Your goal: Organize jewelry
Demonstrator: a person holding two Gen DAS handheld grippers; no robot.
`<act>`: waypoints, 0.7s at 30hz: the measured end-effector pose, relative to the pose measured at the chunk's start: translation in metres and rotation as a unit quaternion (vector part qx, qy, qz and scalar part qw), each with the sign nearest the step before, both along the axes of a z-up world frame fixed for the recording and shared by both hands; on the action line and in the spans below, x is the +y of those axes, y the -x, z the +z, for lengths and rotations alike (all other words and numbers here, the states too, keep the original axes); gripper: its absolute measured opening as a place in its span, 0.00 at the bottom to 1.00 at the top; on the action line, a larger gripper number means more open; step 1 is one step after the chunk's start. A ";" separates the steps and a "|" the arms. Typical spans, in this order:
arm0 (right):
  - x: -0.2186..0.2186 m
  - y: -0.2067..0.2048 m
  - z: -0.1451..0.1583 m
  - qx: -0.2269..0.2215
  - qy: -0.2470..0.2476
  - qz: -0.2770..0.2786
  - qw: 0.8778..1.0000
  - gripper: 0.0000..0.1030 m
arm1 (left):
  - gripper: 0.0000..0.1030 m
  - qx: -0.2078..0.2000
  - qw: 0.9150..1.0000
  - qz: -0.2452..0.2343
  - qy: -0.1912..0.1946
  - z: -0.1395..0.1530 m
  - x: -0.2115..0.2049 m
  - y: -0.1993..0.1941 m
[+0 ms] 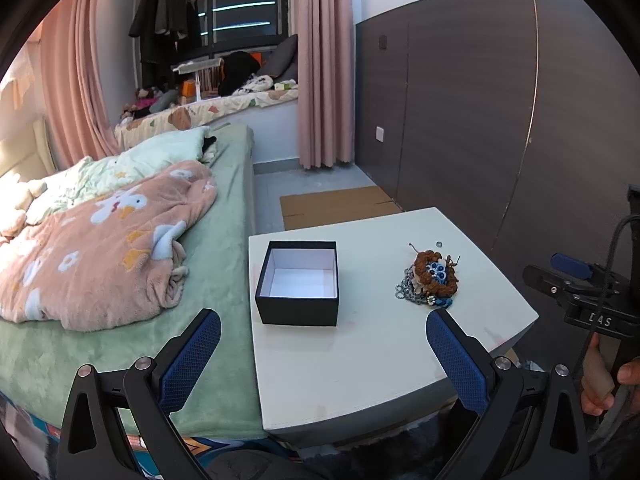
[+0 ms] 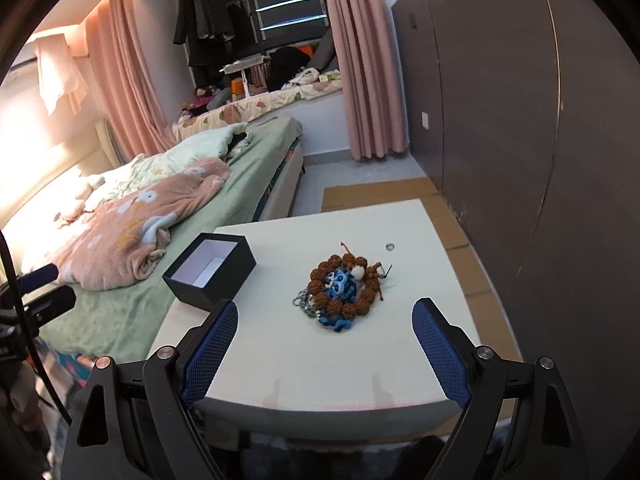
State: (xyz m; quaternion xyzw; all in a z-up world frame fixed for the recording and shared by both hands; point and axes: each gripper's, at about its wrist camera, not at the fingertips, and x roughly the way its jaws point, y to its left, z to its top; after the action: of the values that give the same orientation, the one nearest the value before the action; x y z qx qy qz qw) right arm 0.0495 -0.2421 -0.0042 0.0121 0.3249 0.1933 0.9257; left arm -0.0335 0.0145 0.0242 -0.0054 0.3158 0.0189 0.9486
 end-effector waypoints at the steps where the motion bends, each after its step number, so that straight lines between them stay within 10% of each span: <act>1: -0.001 0.002 0.002 -0.008 0.006 0.001 1.000 0.86 | 1.00 0.003 1.000 0.000 0.003 -0.001 0.001 -0.001; 21: -0.032 -0.021 -0.015 0.063 -0.016 -0.056 0.996 0.86 | 0.99 0.048 0.996 -0.061 0.047 -0.042 -0.038 -0.083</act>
State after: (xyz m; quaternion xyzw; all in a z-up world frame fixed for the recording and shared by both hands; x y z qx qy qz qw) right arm 0.0703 -0.2745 -0.0196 0.0575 0.3779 0.1450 0.9126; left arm 0.0490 -0.0238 -0.0180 -0.0300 0.3617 -0.0539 0.9302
